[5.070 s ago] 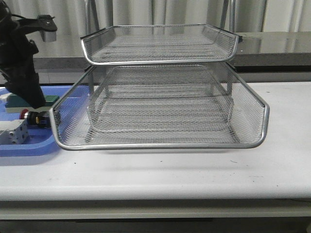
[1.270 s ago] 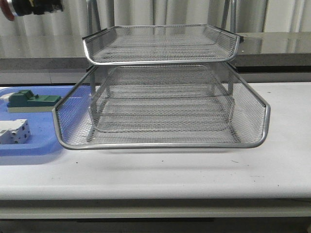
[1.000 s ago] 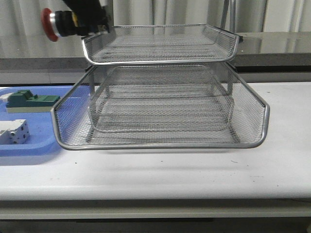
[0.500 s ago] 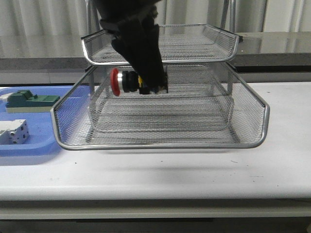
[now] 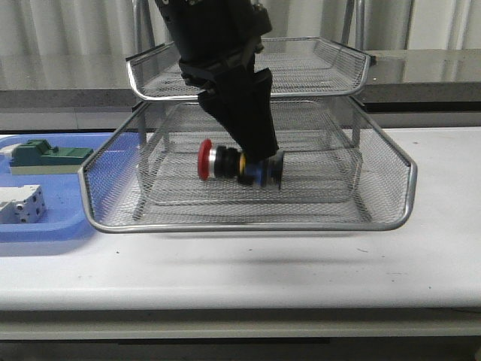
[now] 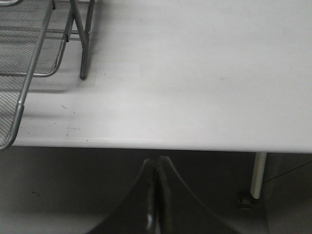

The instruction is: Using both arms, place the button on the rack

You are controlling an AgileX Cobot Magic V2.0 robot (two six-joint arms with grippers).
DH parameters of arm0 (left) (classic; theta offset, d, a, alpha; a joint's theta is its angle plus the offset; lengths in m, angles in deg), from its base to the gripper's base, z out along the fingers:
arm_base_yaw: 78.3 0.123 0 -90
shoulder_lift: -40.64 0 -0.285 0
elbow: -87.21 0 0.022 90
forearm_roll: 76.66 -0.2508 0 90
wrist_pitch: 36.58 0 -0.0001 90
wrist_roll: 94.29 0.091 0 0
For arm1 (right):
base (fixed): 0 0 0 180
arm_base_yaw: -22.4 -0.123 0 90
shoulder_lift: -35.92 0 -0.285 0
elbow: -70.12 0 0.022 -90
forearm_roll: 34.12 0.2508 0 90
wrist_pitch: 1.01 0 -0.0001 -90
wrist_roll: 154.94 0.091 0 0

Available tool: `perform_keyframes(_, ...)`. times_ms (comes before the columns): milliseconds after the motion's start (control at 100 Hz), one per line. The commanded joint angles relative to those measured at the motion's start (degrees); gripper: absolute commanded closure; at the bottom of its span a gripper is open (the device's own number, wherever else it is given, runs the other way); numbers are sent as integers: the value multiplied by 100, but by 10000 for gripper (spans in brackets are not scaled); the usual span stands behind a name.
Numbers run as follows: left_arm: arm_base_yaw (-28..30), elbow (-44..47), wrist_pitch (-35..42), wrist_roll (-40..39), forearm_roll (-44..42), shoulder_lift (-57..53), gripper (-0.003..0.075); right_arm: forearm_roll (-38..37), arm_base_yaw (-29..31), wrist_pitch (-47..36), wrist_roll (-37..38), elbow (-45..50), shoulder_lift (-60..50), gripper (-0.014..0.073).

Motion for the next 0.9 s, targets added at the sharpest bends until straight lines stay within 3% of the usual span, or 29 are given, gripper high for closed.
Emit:
perform_keyframes(0, -55, -175, 139, -46, 171, -298, 206, -73, 11, -309, -19, -206, 4, 662)
perform_keyframes(170, -55, -201, 97, -46, 181, -331, 206, -73, 11, -309, -19, -206, 4, 662)
perform_keyframes(540, 90, -934, -939, -707, 151, -851, 209, -73, 11, -309, -19, -206, 4, 662)
perform_keyframes(890, 1467, -839, -1306, -1171, 85, -1999, 210, -73, 11, -315, -19, -206, 4, 662)
